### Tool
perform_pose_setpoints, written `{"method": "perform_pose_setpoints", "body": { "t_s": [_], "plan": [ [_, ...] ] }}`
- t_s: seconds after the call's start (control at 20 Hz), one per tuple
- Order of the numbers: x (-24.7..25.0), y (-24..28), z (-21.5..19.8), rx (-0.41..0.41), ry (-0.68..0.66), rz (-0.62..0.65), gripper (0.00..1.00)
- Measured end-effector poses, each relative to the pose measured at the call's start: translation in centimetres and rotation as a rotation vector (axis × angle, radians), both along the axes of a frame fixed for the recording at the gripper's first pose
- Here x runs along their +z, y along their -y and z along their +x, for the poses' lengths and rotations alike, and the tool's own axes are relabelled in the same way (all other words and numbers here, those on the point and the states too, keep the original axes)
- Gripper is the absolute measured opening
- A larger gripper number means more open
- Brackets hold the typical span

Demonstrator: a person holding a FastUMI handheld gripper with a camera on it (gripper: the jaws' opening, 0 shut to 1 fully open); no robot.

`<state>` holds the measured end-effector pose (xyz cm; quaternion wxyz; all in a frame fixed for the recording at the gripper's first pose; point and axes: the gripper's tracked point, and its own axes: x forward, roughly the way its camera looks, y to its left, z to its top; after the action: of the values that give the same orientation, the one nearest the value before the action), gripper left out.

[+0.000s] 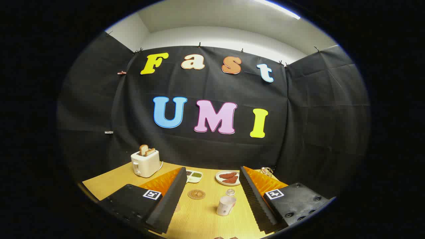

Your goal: Take the bottle from table, then pour the juice into the cup, finally place the bottle on the coaster

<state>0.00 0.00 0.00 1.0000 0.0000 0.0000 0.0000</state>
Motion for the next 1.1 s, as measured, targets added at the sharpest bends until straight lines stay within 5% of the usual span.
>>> {"method": "perform_pose_setpoints", "body": {
  "t_s": [0.6,1.1],
  "plan": [
    [0.1,1.2,2.8,0.119,-0.012,0.028,0.97],
    [-5.1,2.7,5.3,0.235,-0.046,0.014,0.97]
  ]
}}
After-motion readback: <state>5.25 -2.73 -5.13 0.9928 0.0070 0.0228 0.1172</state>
